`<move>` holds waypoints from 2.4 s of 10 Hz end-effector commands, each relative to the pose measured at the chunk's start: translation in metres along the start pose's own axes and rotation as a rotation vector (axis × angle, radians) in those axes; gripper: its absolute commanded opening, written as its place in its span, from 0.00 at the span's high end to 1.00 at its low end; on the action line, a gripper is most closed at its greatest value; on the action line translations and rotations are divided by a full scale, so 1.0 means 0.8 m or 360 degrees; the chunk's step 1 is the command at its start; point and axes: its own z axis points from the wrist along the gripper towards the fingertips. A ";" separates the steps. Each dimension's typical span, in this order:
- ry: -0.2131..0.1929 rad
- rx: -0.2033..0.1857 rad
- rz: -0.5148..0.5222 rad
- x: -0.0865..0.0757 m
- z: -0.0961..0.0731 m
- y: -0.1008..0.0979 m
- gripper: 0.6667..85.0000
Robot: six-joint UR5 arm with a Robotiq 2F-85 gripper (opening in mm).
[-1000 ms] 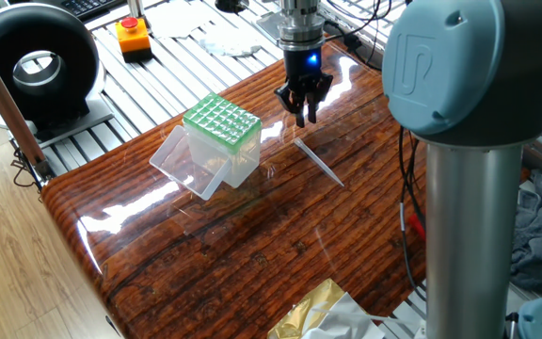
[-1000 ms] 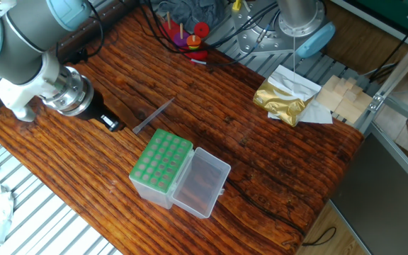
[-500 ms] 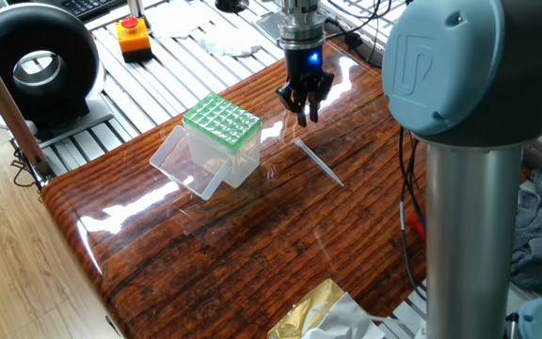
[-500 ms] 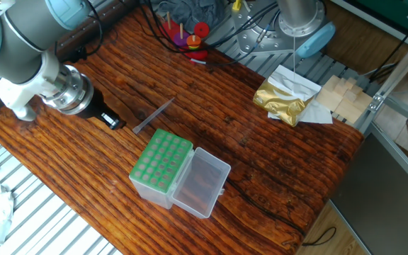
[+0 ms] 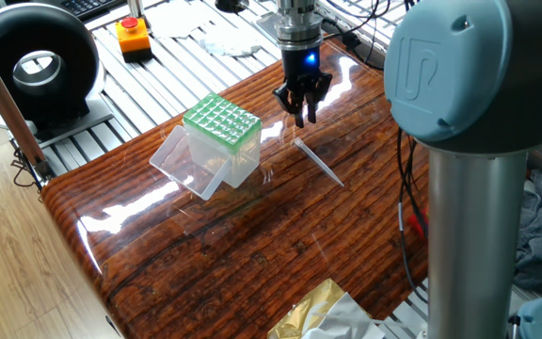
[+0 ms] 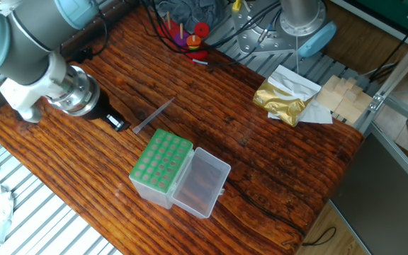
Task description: Insert a large pipette tip into the holder for large pipette tips
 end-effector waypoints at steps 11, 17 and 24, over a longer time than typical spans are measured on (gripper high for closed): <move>-0.0034 -0.0015 0.0066 0.002 0.018 0.024 0.64; -0.0029 -0.0050 0.0068 0.012 0.026 0.027 0.64; 0.0013 -0.0048 0.0054 0.018 0.029 0.022 0.64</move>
